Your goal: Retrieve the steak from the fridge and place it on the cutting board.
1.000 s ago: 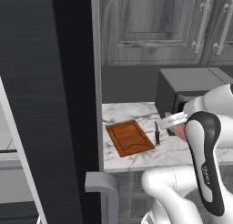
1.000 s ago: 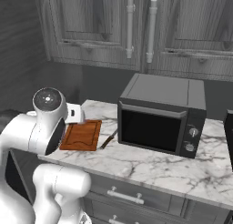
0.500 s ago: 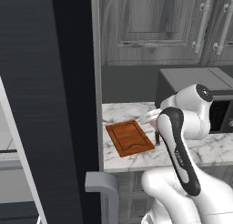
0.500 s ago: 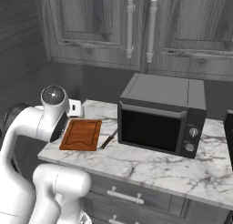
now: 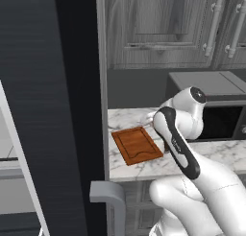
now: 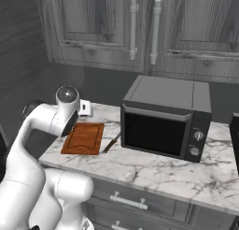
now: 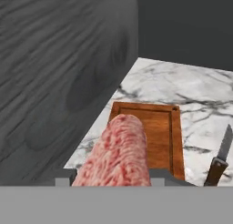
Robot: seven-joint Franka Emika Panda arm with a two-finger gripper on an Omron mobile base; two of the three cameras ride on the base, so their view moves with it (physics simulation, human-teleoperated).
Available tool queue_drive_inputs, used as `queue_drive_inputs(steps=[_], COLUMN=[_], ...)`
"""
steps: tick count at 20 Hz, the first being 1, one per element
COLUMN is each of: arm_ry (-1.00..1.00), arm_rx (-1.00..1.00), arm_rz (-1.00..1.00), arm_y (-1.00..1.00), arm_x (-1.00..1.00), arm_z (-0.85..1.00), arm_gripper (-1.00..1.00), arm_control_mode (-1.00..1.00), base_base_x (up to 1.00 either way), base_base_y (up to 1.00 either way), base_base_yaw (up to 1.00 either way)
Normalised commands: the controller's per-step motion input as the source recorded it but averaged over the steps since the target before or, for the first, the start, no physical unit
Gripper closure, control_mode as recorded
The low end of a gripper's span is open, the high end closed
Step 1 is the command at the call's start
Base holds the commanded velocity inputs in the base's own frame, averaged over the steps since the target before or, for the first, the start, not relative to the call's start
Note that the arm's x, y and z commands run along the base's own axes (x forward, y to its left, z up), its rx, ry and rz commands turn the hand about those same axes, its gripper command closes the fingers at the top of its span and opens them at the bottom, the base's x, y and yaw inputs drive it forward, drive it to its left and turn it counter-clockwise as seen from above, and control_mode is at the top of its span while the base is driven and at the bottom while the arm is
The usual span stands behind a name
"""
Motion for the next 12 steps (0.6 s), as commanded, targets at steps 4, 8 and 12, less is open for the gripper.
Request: queue_drive_inputs(steps=[4, 8, 12], arm_ry=[0.09, 0.11, 0.10], arm_rx=[0.00, 0.00, 0.00], arm_rz=[0.00, 0.00, 0.00], arm_y=[0.00, 0.00, 0.00], arm_x=[0.40, 0.37, 0.22], arm_z=[-0.68, -0.75, -0.68], arm_gripper=[1.00, 1.00, 1.00], arm_control_mode=[-1.00, -1.00, -1.00], base_base_x=[0.00, 0.00, 0.00], base_base_y=[0.00, 0.00, 0.00], base_base_yaw=[0.00, 0.00, 0.00])
